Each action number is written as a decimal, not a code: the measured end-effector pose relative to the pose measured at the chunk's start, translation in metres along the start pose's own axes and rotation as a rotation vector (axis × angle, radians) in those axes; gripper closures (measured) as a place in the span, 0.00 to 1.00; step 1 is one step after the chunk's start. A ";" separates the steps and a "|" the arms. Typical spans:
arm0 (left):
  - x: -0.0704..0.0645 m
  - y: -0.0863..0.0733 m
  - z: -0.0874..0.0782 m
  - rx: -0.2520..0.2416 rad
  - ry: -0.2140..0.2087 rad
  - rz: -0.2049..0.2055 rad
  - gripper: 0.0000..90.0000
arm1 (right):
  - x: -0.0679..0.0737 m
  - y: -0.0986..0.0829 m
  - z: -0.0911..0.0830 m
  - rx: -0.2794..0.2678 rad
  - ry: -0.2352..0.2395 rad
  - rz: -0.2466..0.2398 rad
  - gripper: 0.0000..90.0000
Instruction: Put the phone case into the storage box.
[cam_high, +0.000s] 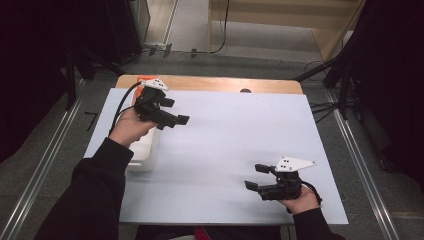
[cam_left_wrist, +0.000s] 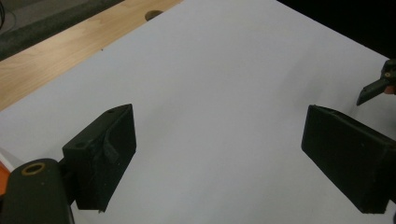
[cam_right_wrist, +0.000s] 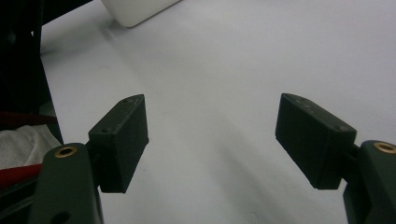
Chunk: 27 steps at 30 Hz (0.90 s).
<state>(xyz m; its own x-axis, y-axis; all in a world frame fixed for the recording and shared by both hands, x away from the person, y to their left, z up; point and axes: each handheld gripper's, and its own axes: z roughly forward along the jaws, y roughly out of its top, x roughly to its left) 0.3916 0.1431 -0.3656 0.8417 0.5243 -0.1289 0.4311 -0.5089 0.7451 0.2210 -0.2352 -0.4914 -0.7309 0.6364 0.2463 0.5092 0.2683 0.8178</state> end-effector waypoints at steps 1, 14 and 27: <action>-0.002 -0.001 0.000 -0.001 -0.001 -0.002 0.11 | 0.000 0.000 0.000 0.001 0.000 0.002 0.27; -0.013 -0.018 -0.001 0.007 -0.004 0.004 0.12 | 0.000 0.000 0.000 0.005 0.000 0.002 0.27; -0.025 -0.033 -0.005 -0.016 -0.008 0.009 0.12 | 0.000 -0.001 0.000 0.007 -0.001 0.003 0.27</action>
<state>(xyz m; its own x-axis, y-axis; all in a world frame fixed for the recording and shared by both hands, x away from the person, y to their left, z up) 0.3546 0.1507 -0.3837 0.8482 0.5143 -0.1270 0.4181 -0.5027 0.7566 0.2211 -0.2354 -0.4921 -0.7289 0.6380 0.2483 0.5144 0.2712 0.8135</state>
